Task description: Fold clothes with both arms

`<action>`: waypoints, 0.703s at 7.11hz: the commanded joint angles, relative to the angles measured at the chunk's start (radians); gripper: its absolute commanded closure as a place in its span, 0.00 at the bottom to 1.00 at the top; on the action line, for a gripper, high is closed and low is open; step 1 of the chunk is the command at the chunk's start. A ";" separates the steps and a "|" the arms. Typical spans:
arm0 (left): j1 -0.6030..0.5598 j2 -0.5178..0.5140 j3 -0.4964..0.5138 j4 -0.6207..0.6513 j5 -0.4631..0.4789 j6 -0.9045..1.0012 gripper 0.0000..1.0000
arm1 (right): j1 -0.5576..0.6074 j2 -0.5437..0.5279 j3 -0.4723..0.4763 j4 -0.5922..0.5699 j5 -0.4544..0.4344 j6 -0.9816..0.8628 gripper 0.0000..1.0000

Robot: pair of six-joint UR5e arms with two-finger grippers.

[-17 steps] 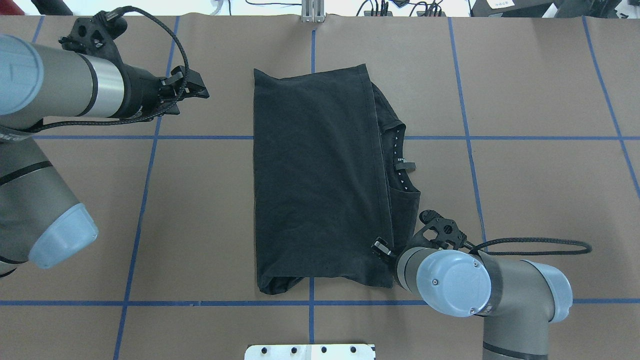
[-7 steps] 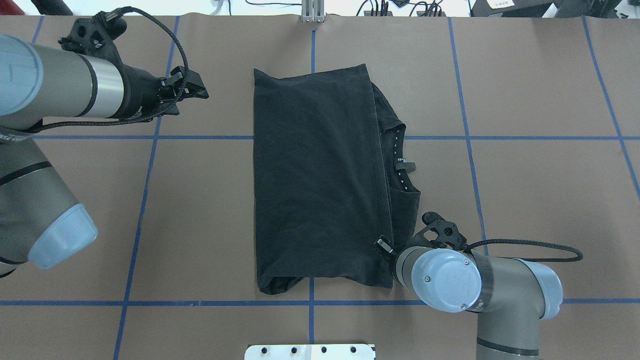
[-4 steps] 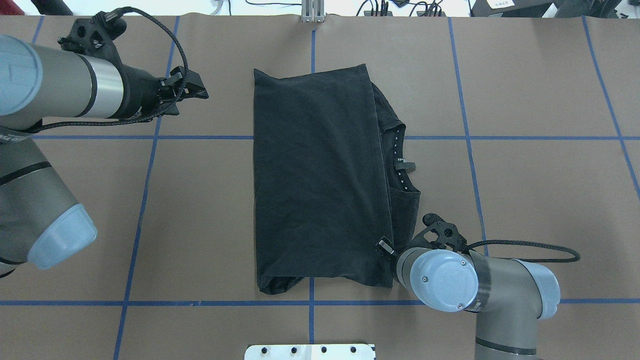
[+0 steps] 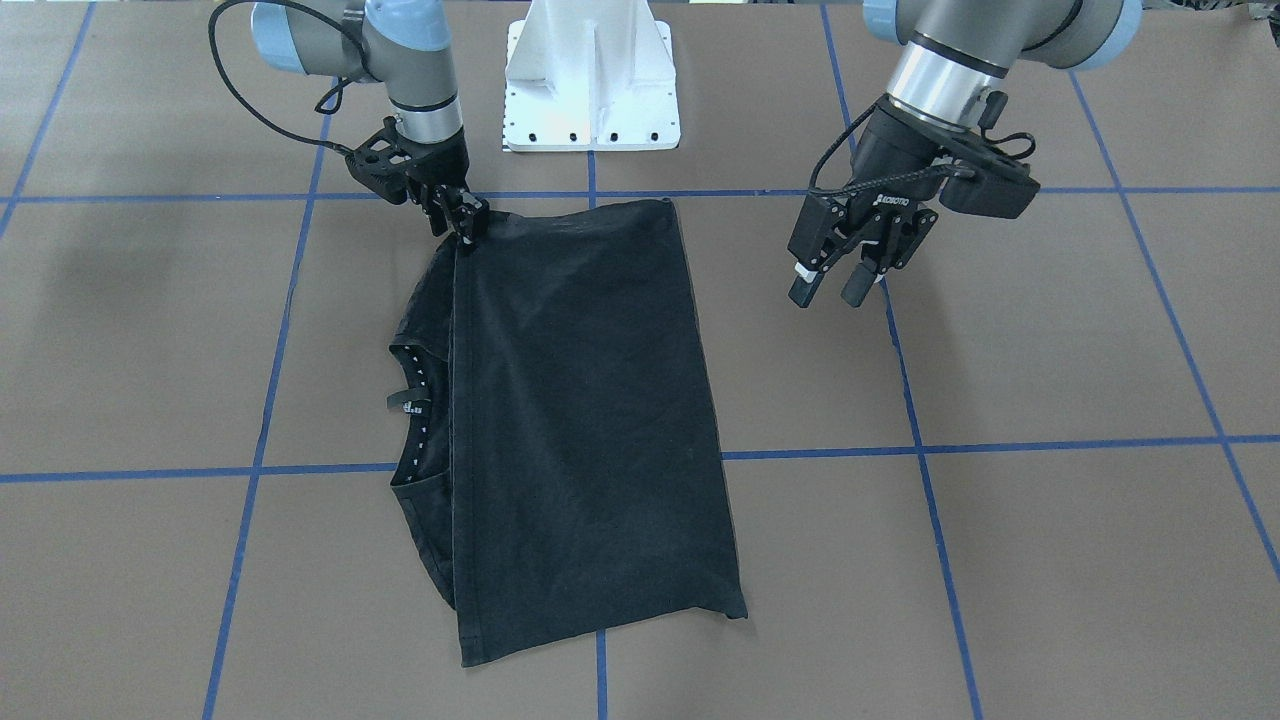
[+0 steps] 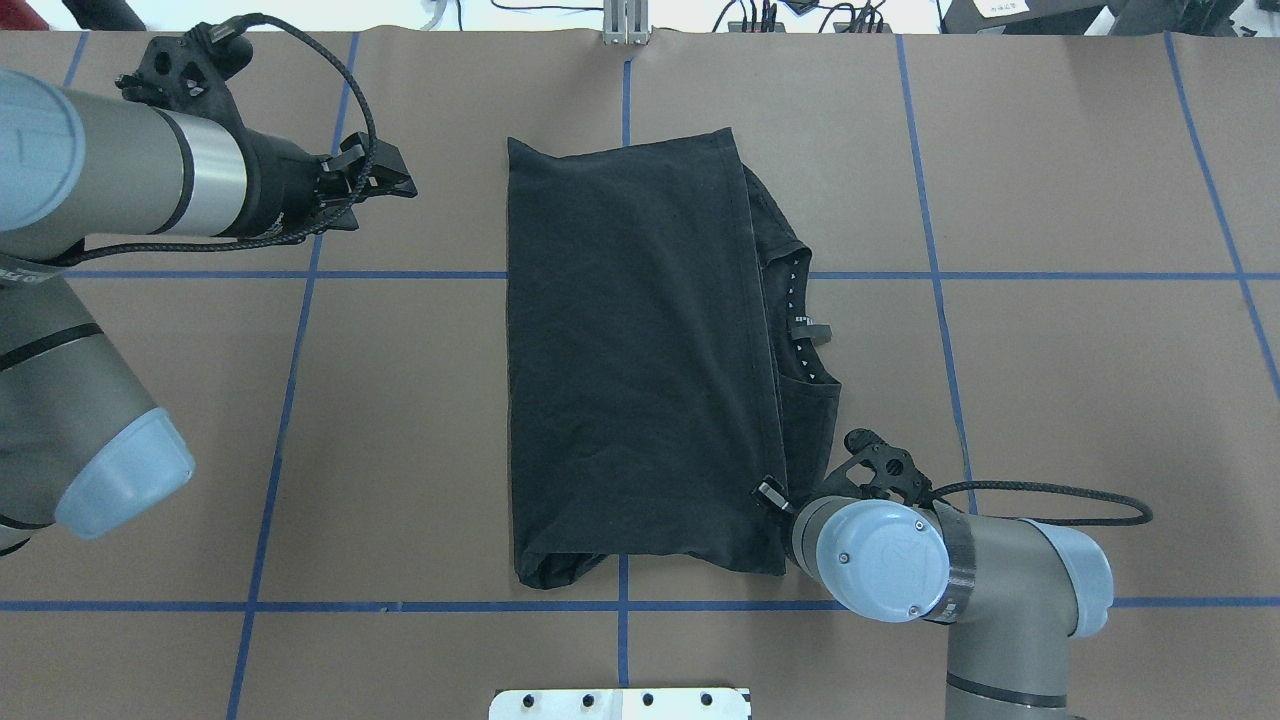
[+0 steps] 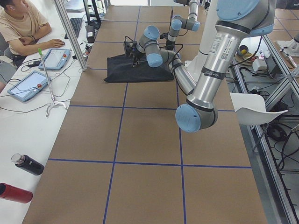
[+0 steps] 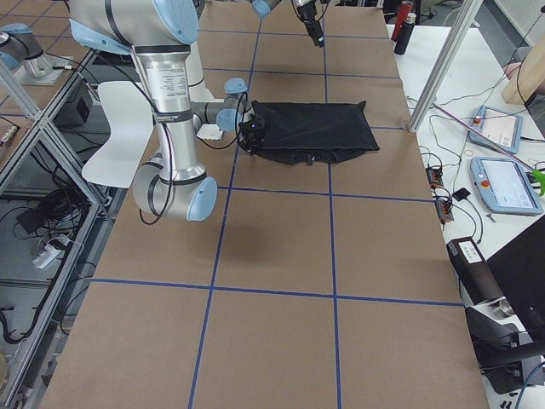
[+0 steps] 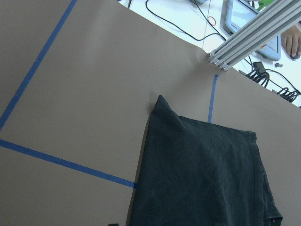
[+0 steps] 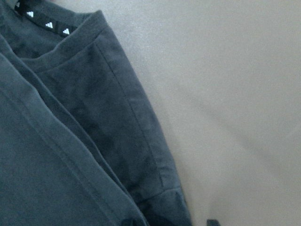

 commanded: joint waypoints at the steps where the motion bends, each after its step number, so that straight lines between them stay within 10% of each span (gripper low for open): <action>1: 0.000 -0.002 0.000 0.000 -0.001 0.000 0.27 | 0.000 -0.002 -0.002 0.000 0.000 0.000 0.61; 3: 0.000 0.000 -0.005 0.000 -0.001 0.000 0.27 | 0.002 0.002 -0.007 0.000 -0.001 0.002 1.00; 5: 0.000 0.000 -0.006 0.000 -0.003 0.000 0.27 | 0.012 0.005 0.004 0.000 0.005 0.000 1.00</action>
